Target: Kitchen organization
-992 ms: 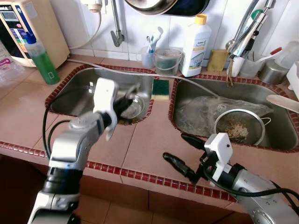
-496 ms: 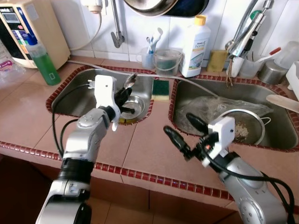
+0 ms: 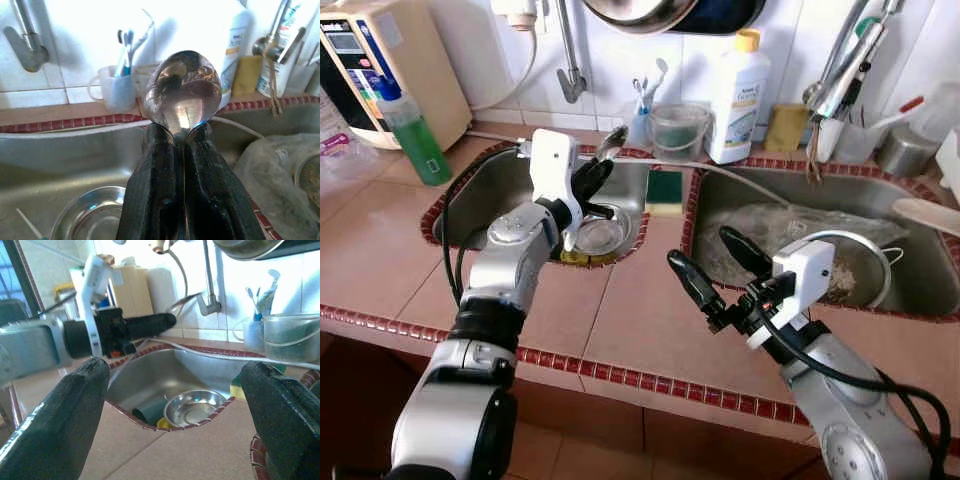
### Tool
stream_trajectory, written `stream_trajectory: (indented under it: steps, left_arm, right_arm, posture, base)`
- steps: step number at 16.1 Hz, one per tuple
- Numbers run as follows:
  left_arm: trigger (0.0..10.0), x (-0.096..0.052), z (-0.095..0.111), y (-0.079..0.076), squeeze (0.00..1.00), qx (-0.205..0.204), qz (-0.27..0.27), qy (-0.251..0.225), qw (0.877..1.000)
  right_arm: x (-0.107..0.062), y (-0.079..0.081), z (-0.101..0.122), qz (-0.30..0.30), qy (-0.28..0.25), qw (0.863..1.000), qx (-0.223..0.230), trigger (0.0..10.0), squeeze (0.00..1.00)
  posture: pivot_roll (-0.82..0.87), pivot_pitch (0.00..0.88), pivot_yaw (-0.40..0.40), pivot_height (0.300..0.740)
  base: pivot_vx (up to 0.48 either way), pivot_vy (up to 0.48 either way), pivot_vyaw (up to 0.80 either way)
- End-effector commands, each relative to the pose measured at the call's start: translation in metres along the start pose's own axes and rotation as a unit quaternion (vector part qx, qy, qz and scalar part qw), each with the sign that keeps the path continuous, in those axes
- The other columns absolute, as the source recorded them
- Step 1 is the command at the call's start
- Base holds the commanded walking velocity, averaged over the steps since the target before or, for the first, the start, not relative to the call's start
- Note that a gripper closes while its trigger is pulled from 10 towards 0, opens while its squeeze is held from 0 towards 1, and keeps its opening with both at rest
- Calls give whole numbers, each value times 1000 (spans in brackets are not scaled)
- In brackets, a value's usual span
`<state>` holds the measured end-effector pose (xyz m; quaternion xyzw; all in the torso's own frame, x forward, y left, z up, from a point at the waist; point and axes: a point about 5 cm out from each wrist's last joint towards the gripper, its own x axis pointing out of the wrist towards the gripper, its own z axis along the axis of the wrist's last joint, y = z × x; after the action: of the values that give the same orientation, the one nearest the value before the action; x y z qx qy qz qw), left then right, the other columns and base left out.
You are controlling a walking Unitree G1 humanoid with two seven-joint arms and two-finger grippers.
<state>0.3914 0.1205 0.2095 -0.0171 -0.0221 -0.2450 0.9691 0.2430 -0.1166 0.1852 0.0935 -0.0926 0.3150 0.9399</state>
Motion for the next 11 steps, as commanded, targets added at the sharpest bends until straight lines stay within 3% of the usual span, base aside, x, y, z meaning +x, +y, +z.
stream_trajectory:
  steps: [1,6,11]
  left_arm:
    - [10000,3,8,0,0,20,-16,-3,1000]
    - [10000,10,13,0,0,51,-70,12,996]
    - [10000,16,19,1,0,78,-105,29,991]
  right_arm:
    - [-1,9,6,8,-7,1000,5,10000,0]
    - [-23,37,17,31,2,999,38,10000,0]
    - [-40,56,29,33,11,997,68,10000,0]
  posture:
    - [-260,111,125,740]
    - [-268,215,149,740]
    - [-285,324,167,740]
  base:
    - [0,0,0]
    - [0,0,0]
    - [0,0,0]
